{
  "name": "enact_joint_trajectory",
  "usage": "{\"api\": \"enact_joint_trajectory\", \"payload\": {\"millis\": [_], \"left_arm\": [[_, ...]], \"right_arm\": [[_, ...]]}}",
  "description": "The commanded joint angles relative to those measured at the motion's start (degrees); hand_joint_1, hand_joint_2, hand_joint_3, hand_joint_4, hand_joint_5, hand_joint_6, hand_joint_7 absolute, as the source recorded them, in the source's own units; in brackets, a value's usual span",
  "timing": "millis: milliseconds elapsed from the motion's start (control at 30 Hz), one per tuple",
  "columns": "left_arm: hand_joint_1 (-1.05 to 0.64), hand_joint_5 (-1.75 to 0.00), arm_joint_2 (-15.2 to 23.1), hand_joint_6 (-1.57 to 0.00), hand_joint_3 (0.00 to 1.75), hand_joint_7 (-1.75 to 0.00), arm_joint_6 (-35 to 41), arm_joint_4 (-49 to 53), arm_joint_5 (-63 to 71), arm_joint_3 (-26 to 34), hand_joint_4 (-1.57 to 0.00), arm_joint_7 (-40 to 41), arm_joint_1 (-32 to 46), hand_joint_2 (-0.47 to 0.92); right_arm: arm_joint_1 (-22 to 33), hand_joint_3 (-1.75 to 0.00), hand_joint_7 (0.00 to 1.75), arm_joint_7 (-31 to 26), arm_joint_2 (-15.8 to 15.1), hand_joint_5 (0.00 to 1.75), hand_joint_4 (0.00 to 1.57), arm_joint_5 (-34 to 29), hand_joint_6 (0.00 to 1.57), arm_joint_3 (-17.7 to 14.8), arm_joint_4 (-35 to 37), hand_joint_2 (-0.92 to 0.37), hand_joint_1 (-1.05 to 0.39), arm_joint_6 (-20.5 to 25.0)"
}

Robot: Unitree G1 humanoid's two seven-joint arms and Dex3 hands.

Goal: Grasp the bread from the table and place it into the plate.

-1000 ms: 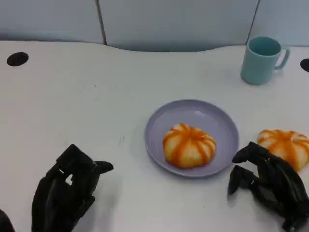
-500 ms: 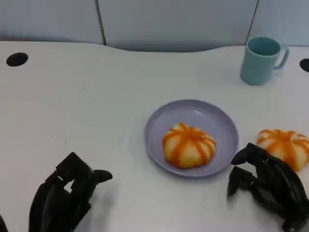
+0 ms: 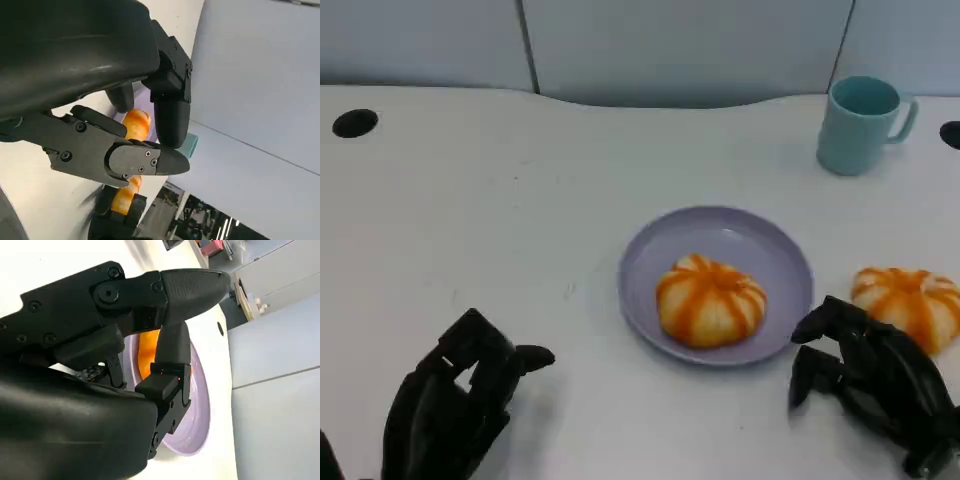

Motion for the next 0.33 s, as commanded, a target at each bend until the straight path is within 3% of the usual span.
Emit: {"api": "enact_joint_trajectory", "payload": {"millis": [33, 267, 333], "left_arm": [[-0.5, -1.75, 0.58, -0.5, 0.28, -1.75, 0.24, 0.15, 0.04, 0.81, -0.76, -0.62, 0.03, 0.92], [-0.5, -1.75, 0.65, -0.47, 0.29, -1.74, 2.17, 0.27, -1.21, 1.16, -0.74, -1.27, 0.17, 0.92], [-0.51, -1.75, 0.73, -0.43, 0.37, -1.74, 2.23, 0.75, -1.25, 1.33, -0.72, -1.79, 0.09, 0.92]], "right_arm": [[1.42, -0.29, 1.35, -0.81, -0.67, 1.71, 0.7, -0.34, 0.57, -0.25, 0.92, -0.92, -0.54, 1.25], [1.66, -0.3, 1.36, -0.48, -0.81, 1.73, 0.69, -0.3, 0.57, 0.03, 0.37, -0.92, -0.54, 2.15], [1.7, -0.31, 1.35, -0.18, -0.74, 1.72, 0.67, 0.12, 0.56, -0.11, 0.18, -0.92, -0.51, 2.79]]}}
